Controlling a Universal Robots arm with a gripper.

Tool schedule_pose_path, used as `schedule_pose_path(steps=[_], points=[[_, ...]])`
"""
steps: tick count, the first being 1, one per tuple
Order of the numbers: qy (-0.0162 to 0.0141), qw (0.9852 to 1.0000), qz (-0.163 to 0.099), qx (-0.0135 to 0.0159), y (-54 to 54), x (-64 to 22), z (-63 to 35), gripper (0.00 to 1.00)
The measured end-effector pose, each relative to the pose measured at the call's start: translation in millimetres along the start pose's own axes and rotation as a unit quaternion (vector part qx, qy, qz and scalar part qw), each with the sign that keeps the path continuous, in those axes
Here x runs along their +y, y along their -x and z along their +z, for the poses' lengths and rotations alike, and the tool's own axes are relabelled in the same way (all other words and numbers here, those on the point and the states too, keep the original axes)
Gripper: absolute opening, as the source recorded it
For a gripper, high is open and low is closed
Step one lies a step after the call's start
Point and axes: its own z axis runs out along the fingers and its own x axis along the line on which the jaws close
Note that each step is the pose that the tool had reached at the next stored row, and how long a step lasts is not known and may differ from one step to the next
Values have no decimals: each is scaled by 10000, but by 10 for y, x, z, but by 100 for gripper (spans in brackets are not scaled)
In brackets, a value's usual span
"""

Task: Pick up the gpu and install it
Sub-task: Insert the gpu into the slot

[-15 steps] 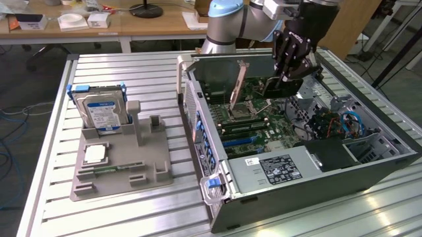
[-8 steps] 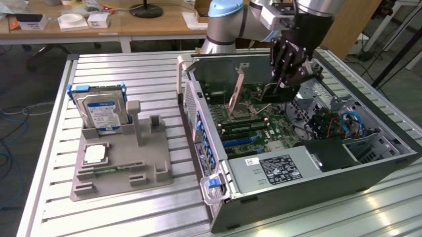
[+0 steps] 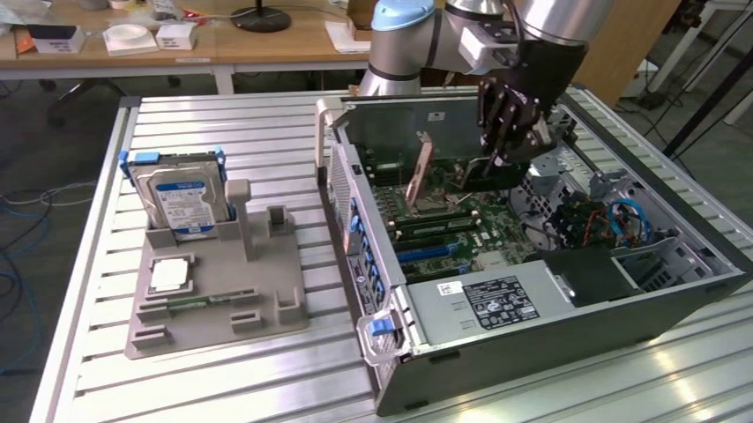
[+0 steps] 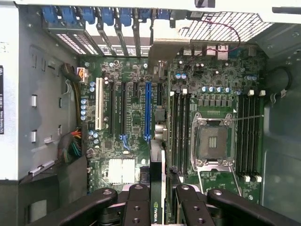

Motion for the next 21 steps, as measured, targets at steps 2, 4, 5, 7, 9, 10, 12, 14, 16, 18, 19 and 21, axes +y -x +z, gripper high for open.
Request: schedule_pose_path(steps=[2,4,5,7,9,10,12,14,16,18,19,21], points=[[0,10000,-1,0,0,1,36,26],[0,10000,0,1,-1,3,73,26],[0,10000,0,0,-1,4,91,26],[0,10000,0,0,-1,8,127,26],[0,10000,-1,-1,-1,10,166,26],[0,10000,-1,0,-2,11,183,26],[0,10000,-1,1,-2,13,219,26],[0,10000,1,0,-3,18,255,26],[0,10000,-1,0,-4,20,292,26],[0,10000,0,0,-4,25,328,26],[0,10000,0,0,-5,28,347,26],[0,10000,-1,0,-6,31,383,26]])
